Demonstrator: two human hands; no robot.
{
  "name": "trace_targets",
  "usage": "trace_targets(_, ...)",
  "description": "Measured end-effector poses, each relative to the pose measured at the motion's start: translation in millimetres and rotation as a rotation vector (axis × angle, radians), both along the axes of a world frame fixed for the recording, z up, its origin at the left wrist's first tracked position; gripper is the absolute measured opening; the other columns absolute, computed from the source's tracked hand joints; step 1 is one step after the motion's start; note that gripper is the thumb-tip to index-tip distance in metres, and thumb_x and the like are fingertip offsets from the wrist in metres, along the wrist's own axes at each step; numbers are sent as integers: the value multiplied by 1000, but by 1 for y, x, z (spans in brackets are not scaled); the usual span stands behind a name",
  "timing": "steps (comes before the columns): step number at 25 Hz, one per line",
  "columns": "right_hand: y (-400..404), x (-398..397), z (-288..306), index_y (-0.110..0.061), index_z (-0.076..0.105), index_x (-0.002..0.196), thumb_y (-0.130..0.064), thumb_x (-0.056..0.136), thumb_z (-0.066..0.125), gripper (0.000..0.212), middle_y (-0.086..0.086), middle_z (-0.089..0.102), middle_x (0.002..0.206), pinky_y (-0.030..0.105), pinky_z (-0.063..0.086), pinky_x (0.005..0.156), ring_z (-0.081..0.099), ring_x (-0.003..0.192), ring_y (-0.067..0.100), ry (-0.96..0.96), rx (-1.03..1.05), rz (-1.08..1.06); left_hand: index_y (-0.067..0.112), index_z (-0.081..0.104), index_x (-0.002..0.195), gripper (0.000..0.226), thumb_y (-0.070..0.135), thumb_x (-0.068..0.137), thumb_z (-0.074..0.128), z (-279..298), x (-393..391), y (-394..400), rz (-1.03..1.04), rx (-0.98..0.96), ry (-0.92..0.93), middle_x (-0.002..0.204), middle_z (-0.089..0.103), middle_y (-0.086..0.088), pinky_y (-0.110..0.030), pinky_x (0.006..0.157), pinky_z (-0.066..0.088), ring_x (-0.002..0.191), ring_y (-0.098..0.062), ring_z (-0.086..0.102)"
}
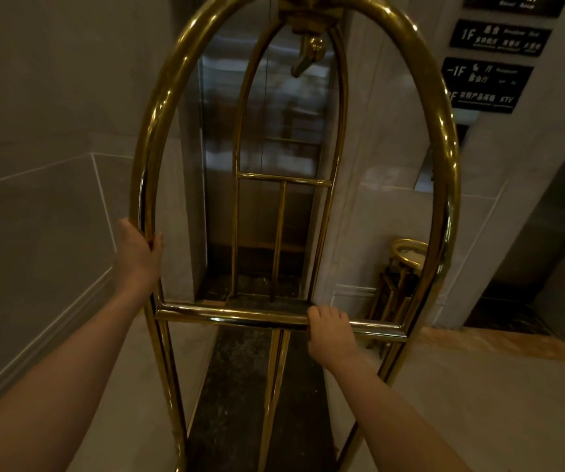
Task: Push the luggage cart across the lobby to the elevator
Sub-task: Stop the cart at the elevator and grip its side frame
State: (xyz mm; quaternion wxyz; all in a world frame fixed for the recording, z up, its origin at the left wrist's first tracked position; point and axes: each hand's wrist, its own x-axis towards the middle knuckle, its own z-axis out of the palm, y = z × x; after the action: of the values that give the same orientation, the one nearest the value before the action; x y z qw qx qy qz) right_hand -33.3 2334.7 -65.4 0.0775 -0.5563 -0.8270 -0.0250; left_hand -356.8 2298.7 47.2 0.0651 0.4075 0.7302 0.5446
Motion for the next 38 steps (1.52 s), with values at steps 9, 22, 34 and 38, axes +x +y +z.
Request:
trace_targets(9,-7,94,139,-4,51,120,-3,82,64,41,22,52,123,51,43,94,48,112,36,537,828,-319,10,31,134,45,17,97,56,3,-1,1,-20,-56,2,114,56,-25,-53,80,52,100,-41,60)
trace_targets(22,25,107,123,-24,7,152,-2,97,44,70,25,43,128,41,43,75,42,91,19,902,549,-422,8,24,142,53,15,98,53,-1,-7,8,-21,-49,-17,119,57,-27,-49,82,50,106,-41,60)
trace_targets(34,19,105,127,-18,6,153,-3,98,40,66,30,40,130,43,41,71,43,86,25,868,531,-435,6,28,138,50,18,98,55,1,-6,6,2,-80,19,110,58,-23,-46,76,50,94,-35,60)
trace_targets(38,15,104,129,-18,6,153,-1,97,40,67,31,37,135,44,41,70,49,89,32,870,524,-427,4,27,139,51,17,98,54,5,-3,2,-2,-87,21,102,51,-17,-46,76,48,87,-29,53)
